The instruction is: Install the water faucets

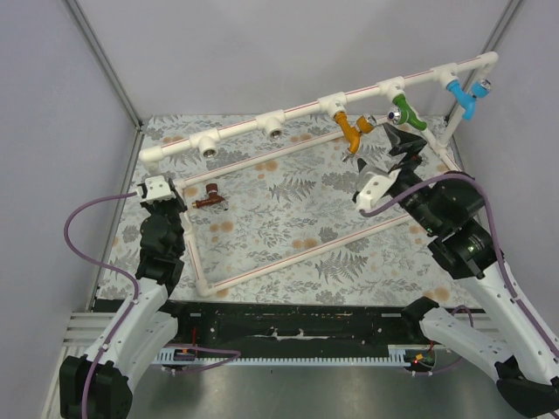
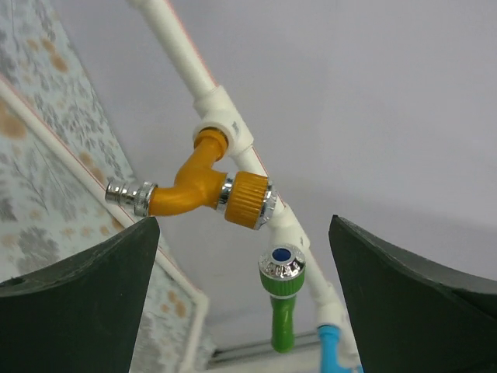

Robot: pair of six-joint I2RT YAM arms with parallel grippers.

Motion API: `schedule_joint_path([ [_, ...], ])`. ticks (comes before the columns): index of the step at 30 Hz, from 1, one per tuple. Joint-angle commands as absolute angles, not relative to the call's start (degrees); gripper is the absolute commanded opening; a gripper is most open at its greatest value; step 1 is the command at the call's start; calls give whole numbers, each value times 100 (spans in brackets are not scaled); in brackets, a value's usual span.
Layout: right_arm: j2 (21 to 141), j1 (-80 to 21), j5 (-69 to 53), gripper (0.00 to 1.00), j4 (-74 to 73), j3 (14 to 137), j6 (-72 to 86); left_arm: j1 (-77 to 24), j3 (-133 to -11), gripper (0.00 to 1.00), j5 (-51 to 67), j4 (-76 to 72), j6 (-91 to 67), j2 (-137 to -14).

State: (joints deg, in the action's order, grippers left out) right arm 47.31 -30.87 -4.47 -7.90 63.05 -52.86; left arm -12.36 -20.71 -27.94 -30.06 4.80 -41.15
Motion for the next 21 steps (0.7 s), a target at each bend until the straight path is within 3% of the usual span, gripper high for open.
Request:
schedule_joint_path([
  [1, 5027, -3085, -765, 98, -1898, 6442, -9067, -1274, -2285, 2, -2646, -3234, 439, -4061],
  [6, 5431, -3225, -335, 97, -1566, 6399, -10474, -1274, -2276, 2, -2654, -3234, 448, -4052],
  [12, 6116, -3243, 147, 93, -793, 6451, -10591, -1274, -2285, 2, -2637, -3234, 413, -4061],
  [16, 6564, -3234, 579, 79, -124, 6425, -10171, -1283, -2285, 2, -2646, -3234, 431, -4052],
  [21, 6908, -3234, 1150, 51, 789, 6214, -8961, -1292, -2285, 2, -2672, -3243, 440, -4017],
])
